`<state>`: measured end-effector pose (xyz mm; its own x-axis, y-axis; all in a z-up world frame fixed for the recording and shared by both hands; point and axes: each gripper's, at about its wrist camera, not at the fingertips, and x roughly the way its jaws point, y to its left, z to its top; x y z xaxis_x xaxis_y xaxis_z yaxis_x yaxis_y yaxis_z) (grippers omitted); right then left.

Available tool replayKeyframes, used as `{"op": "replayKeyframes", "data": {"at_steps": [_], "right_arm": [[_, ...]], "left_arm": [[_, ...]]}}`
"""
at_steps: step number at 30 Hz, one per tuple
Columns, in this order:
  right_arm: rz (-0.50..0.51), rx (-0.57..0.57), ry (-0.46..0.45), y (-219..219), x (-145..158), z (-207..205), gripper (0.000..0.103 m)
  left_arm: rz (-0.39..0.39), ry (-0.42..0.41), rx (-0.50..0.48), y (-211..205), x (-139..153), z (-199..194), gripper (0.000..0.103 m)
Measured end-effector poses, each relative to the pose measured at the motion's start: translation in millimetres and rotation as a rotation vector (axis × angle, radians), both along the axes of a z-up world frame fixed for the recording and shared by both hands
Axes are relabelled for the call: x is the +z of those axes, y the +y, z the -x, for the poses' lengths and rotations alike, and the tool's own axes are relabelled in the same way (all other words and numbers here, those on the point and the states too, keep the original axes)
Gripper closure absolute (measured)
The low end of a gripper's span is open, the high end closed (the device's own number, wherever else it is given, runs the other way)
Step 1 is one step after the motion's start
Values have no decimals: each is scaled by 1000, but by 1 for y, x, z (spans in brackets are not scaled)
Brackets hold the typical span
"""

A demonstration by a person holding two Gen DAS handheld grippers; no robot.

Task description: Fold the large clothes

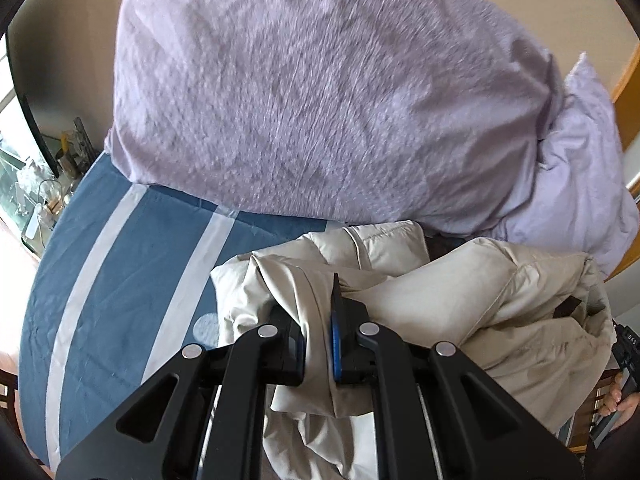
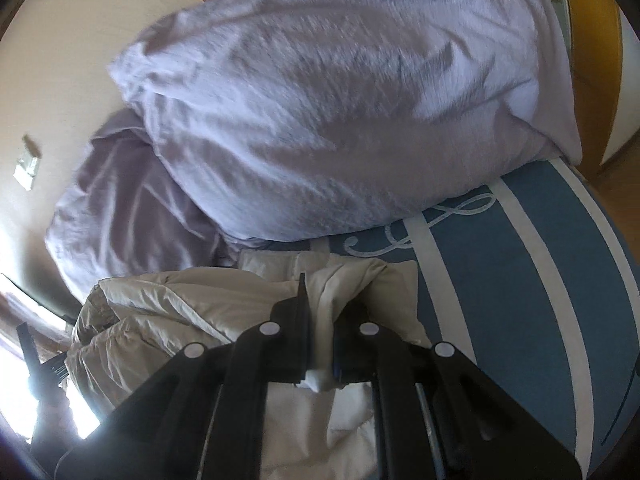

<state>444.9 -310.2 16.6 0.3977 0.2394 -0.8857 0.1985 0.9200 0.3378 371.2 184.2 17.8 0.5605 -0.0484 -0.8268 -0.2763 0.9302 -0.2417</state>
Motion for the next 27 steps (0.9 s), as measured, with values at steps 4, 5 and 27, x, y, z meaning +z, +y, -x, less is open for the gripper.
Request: {"op": "replayKeyframes", "data": {"at_steps": [4,5,27], "right_arm": [[11,-25,48,0,-22,-16,94],[13,-34,63,0,-28,-20,93],[-92,-117,168,-21,-58,-52,65]], "left_arm": [[5,39,8,0,-14,-23,94],[6,48,10,0,-17,-29,94],[58,159,26,12,-24,-72,75]]}}
